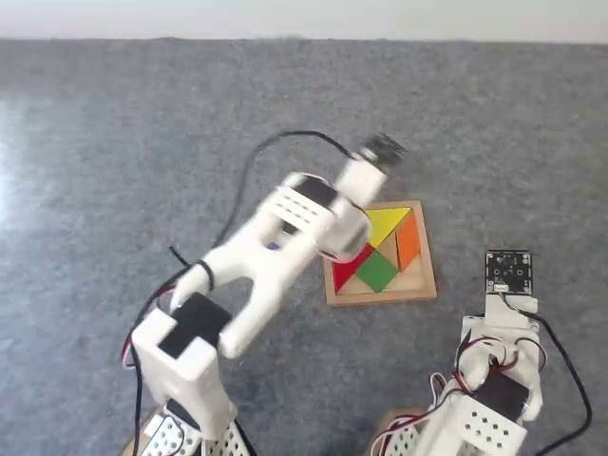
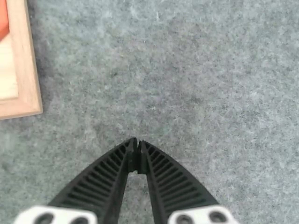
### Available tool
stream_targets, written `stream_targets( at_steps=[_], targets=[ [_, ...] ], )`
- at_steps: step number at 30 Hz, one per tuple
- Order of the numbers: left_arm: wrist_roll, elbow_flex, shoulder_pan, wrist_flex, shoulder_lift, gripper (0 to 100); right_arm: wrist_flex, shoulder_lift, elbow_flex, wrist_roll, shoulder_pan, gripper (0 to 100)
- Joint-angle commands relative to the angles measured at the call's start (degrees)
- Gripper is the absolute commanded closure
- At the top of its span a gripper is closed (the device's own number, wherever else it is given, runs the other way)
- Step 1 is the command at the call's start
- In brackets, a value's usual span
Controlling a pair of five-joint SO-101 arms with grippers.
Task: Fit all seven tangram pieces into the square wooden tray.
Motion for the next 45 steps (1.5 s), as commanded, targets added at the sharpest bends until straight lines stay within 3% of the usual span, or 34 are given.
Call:
stream_targets(
  at_steps=[1, 6, 9, 17, 23, 29, 35, 45],
  targets=[
    [5.1, -4.53, -9.05, 1.85, -3.52, 85, 0.22, -1.01, 0.88, 0.62, 0.31, 99.2],
    [5.1, -5.05, -18.55, 2.02, -2.9, 85, 0.22, -1.01, 0.88, 0.62, 0.31, 99.2],
    [5.1, -5.23, -20.04, 1.93, -3.25, 85, 0.22, -1.01, 0.88, 0.62, 0.31, 99.2],
    [-0.62, -4.88, 0.35, -1.32, -2.99, 85, 0.22, -1.01, 0.88, 0.62, 0.31, 99.2],
    [-6.15, -1.45, 5.98, -8.35, -2.9, 85, 0.13, -1.01, 0.88, 0.62, 0.31, 99.2],
    [-10.81, -0.04, 13.89, -10.11, -2.9, 85, 0.13, -1.01, 0.88, 0.62, 0.31, 99.2],
    [-12.57, 0.04, 17.58, -13.89, -2.46, 85, 0.13, -1.01, 0.88, 0.62, 0.31, 99.2],
    [-12.66, -4.62, 16.79, -15.3, 7.56, 83, 0.13, -1.01, 0.88, 0.62, 0.31, 99.2]
  ],
)
